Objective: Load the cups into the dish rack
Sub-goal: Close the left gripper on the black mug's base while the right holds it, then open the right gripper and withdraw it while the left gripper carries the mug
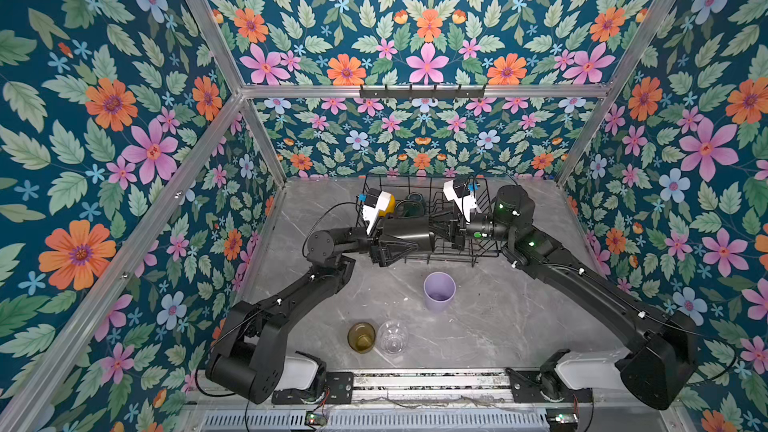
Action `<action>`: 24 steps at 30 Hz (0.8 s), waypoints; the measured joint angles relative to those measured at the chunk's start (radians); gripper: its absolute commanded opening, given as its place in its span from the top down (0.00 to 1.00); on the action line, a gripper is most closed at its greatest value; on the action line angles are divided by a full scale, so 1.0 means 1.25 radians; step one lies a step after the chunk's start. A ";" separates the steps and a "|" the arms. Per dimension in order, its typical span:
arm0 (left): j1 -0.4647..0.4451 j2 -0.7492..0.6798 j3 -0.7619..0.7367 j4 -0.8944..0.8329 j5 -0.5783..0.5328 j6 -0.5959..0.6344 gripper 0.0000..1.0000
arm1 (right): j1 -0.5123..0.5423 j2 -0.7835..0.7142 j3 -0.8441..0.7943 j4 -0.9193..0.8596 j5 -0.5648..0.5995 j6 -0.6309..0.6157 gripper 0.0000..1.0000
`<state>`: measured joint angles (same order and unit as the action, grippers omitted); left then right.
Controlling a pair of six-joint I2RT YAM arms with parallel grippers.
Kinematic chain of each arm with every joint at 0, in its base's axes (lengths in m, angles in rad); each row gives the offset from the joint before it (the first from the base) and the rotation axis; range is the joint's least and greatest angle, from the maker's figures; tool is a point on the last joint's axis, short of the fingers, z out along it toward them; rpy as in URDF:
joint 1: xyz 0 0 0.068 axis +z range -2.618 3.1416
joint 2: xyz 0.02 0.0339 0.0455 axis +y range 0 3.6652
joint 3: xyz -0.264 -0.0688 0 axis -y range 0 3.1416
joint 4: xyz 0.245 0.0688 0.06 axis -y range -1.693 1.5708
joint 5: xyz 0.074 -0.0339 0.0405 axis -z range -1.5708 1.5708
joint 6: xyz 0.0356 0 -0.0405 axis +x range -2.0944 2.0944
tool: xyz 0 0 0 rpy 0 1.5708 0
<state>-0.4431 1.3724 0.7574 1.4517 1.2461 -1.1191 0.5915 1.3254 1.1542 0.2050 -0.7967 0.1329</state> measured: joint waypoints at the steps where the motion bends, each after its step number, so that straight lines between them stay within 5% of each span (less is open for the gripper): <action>1: -0.001 0.001 0.001 0.000 0.004 0.000 1.00 | 0.000 -0.003 -0.001 0.000 0.006 0.002 0.78; 11: -0.001 -0.002 0.010 0.005 0.017 -0.004 1.00 | -0.001 -0.031 -0.003 -0.027 0.065 0.022 0.51; 15: 0.003 -0.018 0.022 -0.058 0.021 0.034 1.00 | -0.005 -0.058 -0.016 -0.053 0.117 0.038 0.32; 18: 0.004 -0.047 0.051 -0.216 0.014 0.141 1.00 | -0.016 -0.093 -0.046 -0.082 0.168 0.058 0.23; 24: 0.001 -0.080 0.222 -0.800 -0.116 0.527 1.00 | -0.032 -0.188 -0.110 -0.157 0.302 0.076 0.12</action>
<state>-0.4423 1.2720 1.0348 0.4511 1.1015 -0.4599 0.5518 1.0901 1.0161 0.0082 -0.4187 0.2279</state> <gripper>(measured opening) 0.830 0.868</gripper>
